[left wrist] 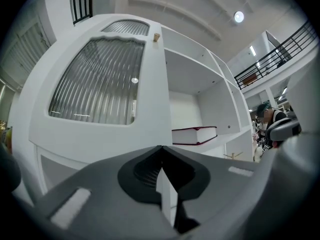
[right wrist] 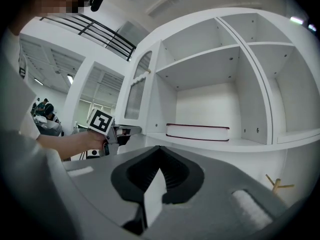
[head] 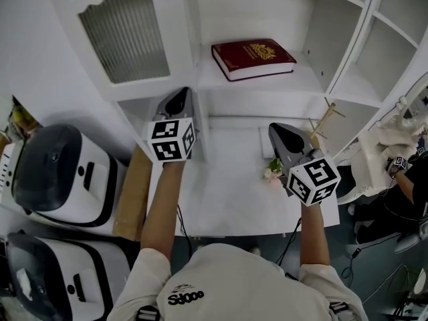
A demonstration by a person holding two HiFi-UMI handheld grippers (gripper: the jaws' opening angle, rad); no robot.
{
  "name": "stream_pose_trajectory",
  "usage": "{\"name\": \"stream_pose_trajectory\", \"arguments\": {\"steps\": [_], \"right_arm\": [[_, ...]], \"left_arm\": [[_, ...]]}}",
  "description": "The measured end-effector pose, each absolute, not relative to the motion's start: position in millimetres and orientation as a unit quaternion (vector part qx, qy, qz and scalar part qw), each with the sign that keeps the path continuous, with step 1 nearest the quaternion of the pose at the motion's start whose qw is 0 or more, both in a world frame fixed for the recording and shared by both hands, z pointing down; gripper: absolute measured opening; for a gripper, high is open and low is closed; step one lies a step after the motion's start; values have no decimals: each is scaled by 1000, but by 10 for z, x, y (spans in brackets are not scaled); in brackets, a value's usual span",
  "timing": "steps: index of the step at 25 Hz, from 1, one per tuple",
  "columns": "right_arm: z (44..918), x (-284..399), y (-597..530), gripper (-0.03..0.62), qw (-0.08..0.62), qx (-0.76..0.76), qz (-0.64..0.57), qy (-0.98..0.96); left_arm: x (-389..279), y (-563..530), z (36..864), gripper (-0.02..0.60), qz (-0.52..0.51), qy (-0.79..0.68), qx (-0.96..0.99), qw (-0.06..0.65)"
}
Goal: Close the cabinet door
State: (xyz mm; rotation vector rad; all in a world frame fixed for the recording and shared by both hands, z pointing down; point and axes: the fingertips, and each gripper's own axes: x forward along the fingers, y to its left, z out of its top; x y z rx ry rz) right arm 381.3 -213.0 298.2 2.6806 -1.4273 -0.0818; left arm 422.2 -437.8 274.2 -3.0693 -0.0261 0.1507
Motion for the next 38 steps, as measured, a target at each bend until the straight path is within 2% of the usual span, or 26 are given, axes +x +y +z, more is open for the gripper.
{"name": "stream_pose_trajectory", "arguments": {"steps": [4,6,8,10,26,38], "right_arm": [[2963,3748,-2148,2,51,877,-30,-476],[2952,3726,-2135,2,50,876,-30,-479],[2943,3705,-2119,2,48,874,-31,-482],[2944,3671,-2119,2,47,873,-32,-485],[3110,3383,-2162,2,90,858,-28,-505],[3122,3302,-2158,0,115,856,-30,-503]], "left_arm": [[4195,-4322,2755,19,39,-27,-998,48],[4135,-4248,2773,53,32,-36,-996,77],[4041,-4175,2799,42,31,-42,-994,98],[3927,-4129,2828,-2,34,-51,-993,98],[3012,-3869,3172,15,16,-82,-993,84],[2831,-3714,3221,15,8,-92,-990,106]]}}
